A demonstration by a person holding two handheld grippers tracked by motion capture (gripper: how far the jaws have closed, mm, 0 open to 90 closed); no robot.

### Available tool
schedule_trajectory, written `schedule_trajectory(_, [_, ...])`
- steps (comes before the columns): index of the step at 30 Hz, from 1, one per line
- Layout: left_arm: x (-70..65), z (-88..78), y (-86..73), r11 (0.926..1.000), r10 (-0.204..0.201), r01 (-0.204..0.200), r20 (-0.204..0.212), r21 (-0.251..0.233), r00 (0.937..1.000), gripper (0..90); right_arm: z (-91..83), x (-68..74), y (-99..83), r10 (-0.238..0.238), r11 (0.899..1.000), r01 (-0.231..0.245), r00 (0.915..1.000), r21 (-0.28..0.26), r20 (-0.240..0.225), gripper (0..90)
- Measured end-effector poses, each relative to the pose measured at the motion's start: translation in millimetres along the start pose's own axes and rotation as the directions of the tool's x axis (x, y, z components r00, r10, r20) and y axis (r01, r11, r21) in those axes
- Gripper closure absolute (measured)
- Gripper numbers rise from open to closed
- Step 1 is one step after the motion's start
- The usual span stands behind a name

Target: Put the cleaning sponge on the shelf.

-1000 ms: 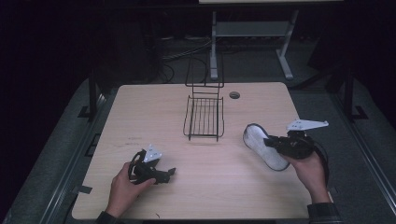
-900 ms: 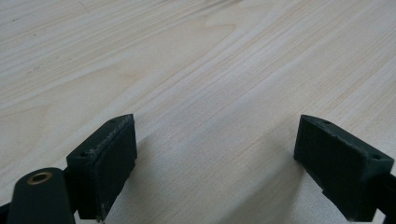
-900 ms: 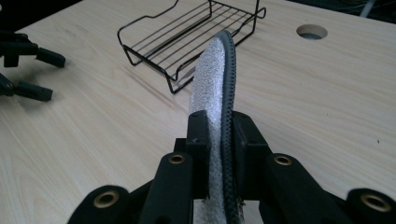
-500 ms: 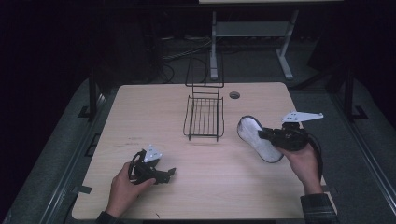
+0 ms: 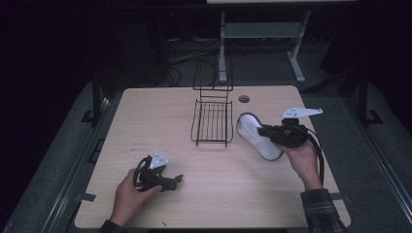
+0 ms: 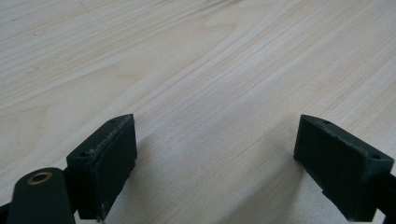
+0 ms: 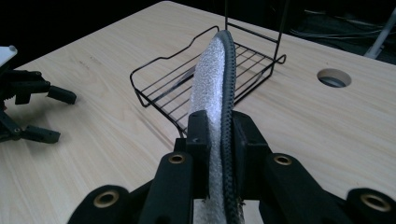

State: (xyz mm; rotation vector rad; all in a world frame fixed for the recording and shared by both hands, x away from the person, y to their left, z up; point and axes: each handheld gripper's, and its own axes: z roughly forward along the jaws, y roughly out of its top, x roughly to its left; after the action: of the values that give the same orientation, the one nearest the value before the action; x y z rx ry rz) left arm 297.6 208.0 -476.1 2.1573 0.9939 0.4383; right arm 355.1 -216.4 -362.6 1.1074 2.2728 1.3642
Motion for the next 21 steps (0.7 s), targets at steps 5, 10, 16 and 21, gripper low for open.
schedule_trajectory(5, [0.0, 0.0, 0.0, 1.0000, 0.001, -0.001, -0.001, 0.001, 1.0000, 12.4, 12.6, 2.9, 11.2, -0.011, 1.000, 0.011, 0.9999, -0.004, -0.010, 78.8])
schedule_trajectory(10, [-0.3, 0.1, 0.0, 1.0000, -0.004, 0.004, -0.002, -0.001, 1.0000, 12.3, 27.9, 6.5, 23.0, -0.019, 1.000, 0.019, 0.9997, 0.000, -0.014, 78.8])
schedule_trajectory(16, [0.0, -0.1, 0.1, 1.0000, 0.001, -0.001, -0.002, 0.001, 1.0000, 12.4, 48.6, 7.8, 36.4, -0.015, 1.000, 0.015, 0.9997, -0.003, -0.018, 78.8])
schedule_trajectory(21, [-0.3, 0.0, 0.0, 1.0000, -0.002, 0.002, -0.001, 0.001, 1.0000, 12.4, 65.2, 8.3, 47.1, -0.010, 1.000, 0.010, 0.9998, -0.009, -0.017, 78.7])
